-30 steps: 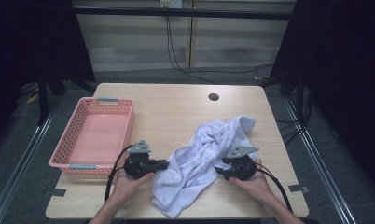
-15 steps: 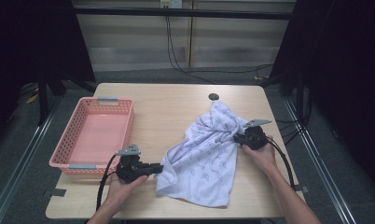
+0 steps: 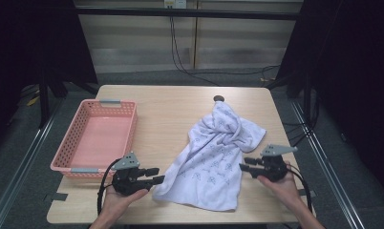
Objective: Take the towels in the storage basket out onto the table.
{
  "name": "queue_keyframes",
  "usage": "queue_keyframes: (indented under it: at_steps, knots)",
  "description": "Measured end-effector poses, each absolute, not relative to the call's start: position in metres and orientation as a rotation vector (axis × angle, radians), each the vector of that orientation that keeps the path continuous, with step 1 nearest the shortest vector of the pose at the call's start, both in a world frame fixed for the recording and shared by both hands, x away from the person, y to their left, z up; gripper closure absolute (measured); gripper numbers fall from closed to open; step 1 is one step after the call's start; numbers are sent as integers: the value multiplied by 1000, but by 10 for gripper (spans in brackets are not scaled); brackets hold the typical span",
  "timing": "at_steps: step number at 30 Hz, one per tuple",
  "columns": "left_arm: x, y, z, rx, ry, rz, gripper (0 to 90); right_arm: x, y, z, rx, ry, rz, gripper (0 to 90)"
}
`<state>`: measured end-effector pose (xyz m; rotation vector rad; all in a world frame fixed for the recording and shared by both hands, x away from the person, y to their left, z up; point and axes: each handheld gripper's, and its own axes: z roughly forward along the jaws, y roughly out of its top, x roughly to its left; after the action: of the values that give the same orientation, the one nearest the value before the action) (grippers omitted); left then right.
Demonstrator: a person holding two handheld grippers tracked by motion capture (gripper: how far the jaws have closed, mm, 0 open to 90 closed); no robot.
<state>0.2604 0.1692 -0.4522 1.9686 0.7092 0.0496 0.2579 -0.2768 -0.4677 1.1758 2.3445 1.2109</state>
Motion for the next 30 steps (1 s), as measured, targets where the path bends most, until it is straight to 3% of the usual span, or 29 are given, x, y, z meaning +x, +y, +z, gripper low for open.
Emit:
queue_keyframes:
  at_steps: [3,10,13,14,15,17,18,19,22,25,30]
  knots:
    - [258,155,-448,2011,655,18,552,234,-268,-475,1150,2418,1239,626]
    - [261,142,-471,2121,630,-36,402,217,-247,-490,1066,2574,1185,470]
    - [261,141,-477,2162,645,-10,434,211,-238,-496,977,2612,1091,431]
    - [261,141,-479,2186,638,13,579,209,-236,-497,969,2604,1075,460]
    - [262,141,-480,2213,651,39,703,209,-235,-497,962,2590,1059,555]
    - [267,147,-477,2171,665,41,870,210,-237,-496,963,2568,1033,744]
    - [269,151,-475,2130,693,41,873,212,-240,-495,984,2561,1028,831]
    - [270,155,-473,2092,711,31,874,215,-243,-495,1011,2563,1033,841]
    - [273,167,-469,2053,766,75,879,223,-257,-494,1081,2522,1012,853]
    - [272,177,-473,2019,832,6,879,226,-280,-488,1179,2447,1038,854]
    - [250,185,-473,2032,857,-2,871,209,-302,-481,1201,2421,1139,854]
